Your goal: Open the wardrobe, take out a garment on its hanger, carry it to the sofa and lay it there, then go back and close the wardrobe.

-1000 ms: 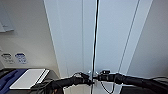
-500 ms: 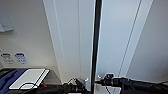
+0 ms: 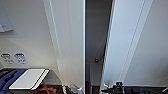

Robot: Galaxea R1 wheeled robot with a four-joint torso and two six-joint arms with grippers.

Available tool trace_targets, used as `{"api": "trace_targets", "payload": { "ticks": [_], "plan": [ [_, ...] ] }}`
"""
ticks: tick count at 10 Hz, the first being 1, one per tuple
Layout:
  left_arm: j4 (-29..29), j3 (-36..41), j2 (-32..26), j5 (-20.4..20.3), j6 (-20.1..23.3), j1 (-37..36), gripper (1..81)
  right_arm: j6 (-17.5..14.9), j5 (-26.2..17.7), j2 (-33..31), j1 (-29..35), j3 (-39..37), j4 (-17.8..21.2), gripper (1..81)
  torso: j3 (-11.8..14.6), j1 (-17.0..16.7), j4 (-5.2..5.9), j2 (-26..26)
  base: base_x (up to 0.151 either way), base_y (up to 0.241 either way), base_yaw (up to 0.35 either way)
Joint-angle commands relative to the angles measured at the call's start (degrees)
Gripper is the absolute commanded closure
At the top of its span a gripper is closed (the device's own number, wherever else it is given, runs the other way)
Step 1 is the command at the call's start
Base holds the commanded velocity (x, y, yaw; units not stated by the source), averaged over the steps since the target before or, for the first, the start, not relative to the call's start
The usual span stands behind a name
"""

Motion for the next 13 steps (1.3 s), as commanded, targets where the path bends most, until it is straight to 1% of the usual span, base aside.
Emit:
{"api": "trace_targets", "payload": {
  "ticks": [1, 4, 5, 6, 8, 9, 10, 11, 12, 13],
  "plan": [
    [0.23, 18.99, -4.61, 1.85, -0.42, 1.64, 1.0, 0.15, 6.96, -8.78, 0.8, 11.54, -2.46, 1.0, 0.0, 0.0, 0.0, 0.0, 0.0, 0.0, 0.0],
    [3.31, 24.88, -14.37, 1.05, -0.34, 7.88, 1.0, 0.15, 11.8, -18.37, -5.43, 16.73, -6.15, 1.0, 0.0, 0.0, 0.0, 0.0, 0.0, 0.0, 0.0],
    [4.17, 26.37, -18.64, 0.01, 0.27, 10.68, 1.0, 0.15, 14.41, -22.55, -8.06, 18.12, -7.37, 1.0, 0.02, 0.0, 0.0, 0.0, 0.0, 0.0, 0.0],
    [5.93, 27.25, -23.03, -2.96, 0.37, 14.11, 1.0, 0.15, 18.18, -26.25, -10.61, 18.74, -8.43, 1.0, 0.02, 0.0, 0.0, 0.0, 0.0, 0.0, 0.0],
    [9.25, 27.61, -31.95, -11.08, 0.45, 22.02, 1.0, 0.32, 25.36, -32.8, -15.36, 18.75, -10.26, 1.0, 0.07, 0.0, 0.0, 0.0, 0.0, 0.0, 0.0],
    [10.24, 27.35, -34.91, -14.9, 0.45, 25.89, 1.0, 0.23, 28.64, -35.31, -17.56, 18.84, -10.89, 1.0, 0.09, 0.0, -0.02, 0.0, 0.0, 0.0, 0.0],
    [11.22, 26.29, -37.48, -20.28, 0.45, 30.63, 1.0, 0.32, 32.52, -38.13, -20.63, 18.4, -11.86, 1.0, 0.11, 0.0, -0.02, 0.0, 0.0, 0.0, 0.0],
    [11.22, 24.71, -38.8, -25.66, 0.45, 35.55, 1.0, 0.23, 36.4, -39.72, -24.32, 16.9, -12.56, 1.0, 0.13, 0.0, -0.02, -0.02, 0.0, 0.0, 0.0],
    [11.22, 21.14, -39.07, -33.77, 0.11, 40.63, 1.0, 0.67, 41.82, -40.77, -28.69, 12.89, -13.0, 1.0, 0.18, -0.09, 0.0, -0.06, 0.0, 0.0, 0.0],
    [11.22, 17.7, -37.85, -39.78, -0.07, 44.86, 1.0, 1.28, 45.26, -41.04, -32.66, 8.32, -10.65, 1.0, 0.19, -0.2, -0.02, -0.13, 0.0, 0.0, 0.0]
  ]
}}
